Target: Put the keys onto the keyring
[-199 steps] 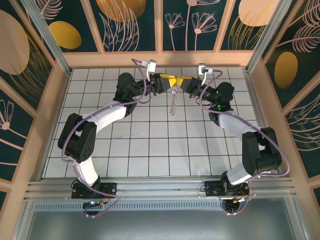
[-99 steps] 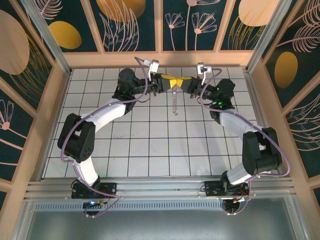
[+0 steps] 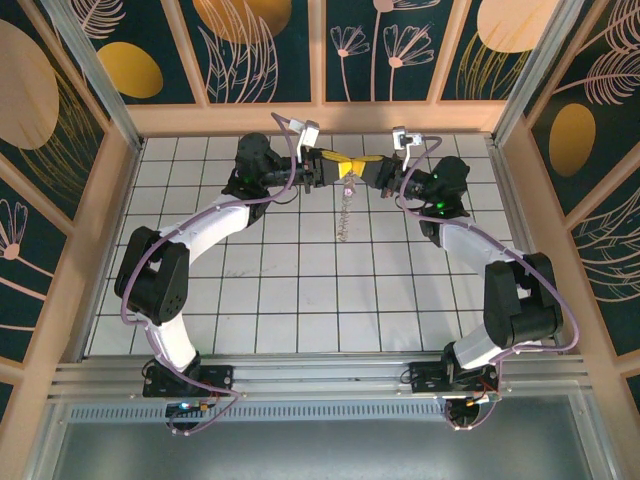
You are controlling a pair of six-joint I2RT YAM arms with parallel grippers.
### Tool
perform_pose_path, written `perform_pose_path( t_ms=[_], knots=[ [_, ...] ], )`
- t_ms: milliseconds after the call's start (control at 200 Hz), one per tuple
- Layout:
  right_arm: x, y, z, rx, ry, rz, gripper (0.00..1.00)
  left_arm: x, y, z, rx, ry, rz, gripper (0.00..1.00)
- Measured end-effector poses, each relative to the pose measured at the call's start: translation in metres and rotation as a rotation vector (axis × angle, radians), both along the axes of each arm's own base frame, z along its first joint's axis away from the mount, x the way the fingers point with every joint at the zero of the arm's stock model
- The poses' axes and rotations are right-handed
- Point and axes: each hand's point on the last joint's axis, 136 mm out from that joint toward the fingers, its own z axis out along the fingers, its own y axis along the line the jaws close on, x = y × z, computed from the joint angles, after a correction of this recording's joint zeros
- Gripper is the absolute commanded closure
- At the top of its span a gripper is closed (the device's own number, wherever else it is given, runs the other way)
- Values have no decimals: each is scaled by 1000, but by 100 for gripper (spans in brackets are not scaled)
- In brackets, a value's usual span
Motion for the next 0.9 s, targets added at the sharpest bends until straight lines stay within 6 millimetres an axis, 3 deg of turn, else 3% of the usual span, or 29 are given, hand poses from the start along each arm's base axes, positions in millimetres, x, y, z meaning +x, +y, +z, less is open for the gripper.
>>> perform_pose_path(
  t_ms=[180,320,656,746,901],
  knots=[
    [0,1,-3,-4,6,7,100,-1,0,-3,15,-9,-9,83],
    [0,1,-4,-5,8,9,100,0,2,-5,23,-21,-11,100],
    [2,1,-6,-2,12,14,100,1,2,-7,33,-23,-6,100],
    [3,1,-6,7,18,14,83,3,2,-7,31,-20,7,100],
    [6,-2,-5,29,24,-9,76,3,0,-3,12,-17,15,100]
  ],
)
